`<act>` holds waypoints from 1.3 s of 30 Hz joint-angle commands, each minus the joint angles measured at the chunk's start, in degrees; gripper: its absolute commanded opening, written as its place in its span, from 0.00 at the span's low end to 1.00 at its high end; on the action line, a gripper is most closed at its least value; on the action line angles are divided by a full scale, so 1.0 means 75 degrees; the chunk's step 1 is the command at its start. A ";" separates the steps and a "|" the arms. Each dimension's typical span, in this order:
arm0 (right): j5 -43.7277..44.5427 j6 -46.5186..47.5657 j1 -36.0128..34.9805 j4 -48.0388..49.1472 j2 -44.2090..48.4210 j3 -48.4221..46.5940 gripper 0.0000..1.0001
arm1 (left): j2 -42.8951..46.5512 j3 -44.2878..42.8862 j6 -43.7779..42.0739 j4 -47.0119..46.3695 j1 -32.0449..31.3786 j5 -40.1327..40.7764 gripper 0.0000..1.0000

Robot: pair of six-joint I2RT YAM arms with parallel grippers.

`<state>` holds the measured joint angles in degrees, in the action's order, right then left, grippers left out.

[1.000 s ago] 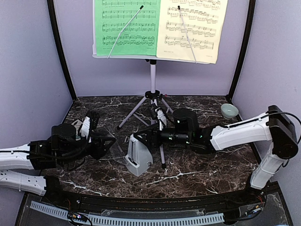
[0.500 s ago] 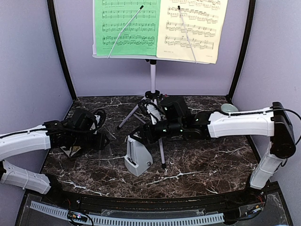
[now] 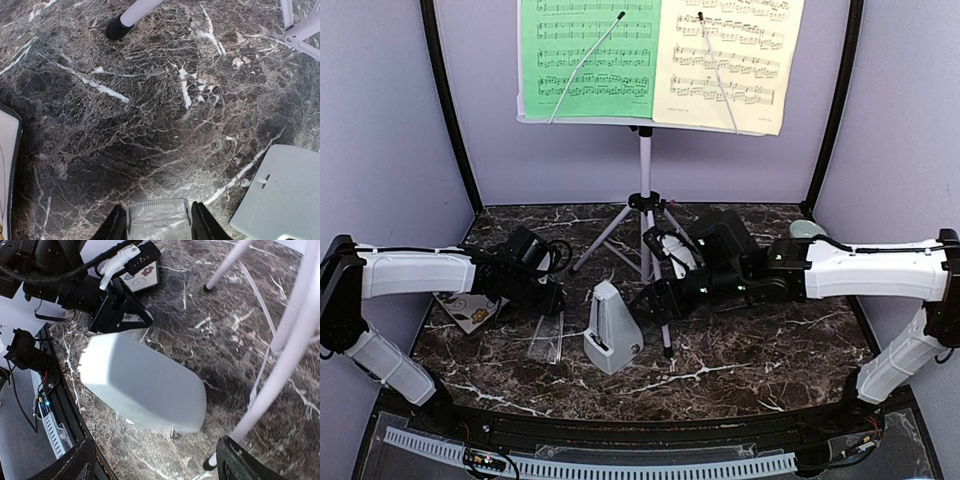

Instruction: Set up the instrument practice props

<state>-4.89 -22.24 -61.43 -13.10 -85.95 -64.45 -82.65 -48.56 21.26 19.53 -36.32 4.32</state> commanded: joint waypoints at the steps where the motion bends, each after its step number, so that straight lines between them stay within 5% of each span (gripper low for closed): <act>1: 0.0387 -0.0340 -0.0152 -0.0350 0.0516 0.0781 0.81 | -0.0330 -0.0051 -0.0287 -0.0195 0.0096 -0.0189 0.19; 9: 0.0601 -0.0694 -0.0618 0.0107 0.0515 0.1711 0.65 | -0.0182 -0.0174 -0.0415 -0.0114 0.0330 -0.0095 0.59; 13: 0.0784 -0.0723 -0.0775 0.0438 -0.0016 0.1722 0.53 | 0.0571 -0.0050 -0.0460 -0.0246 0.0328 -0.0233 0.65; 27: 0.1371 -0.0484 -0.0803 0.1019 -0.1610 0.0653 0.28 | 0.1743 0.1447 0.0359 -0.2364 -0.0042 -0.1765 0.53; 39: 0.1667 -0.0392 -0.0525 0.1174 -0.2087 0.0092 0.24 | 0.1605 0.2091 0.0690 -0.2805 -0.0541 -0.1806 0.47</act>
<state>5.54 -25.71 -66.50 -6.87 -100.33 -61.30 -70.57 -35.66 24.69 0.67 -39.97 -8.82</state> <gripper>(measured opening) 0.245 0.475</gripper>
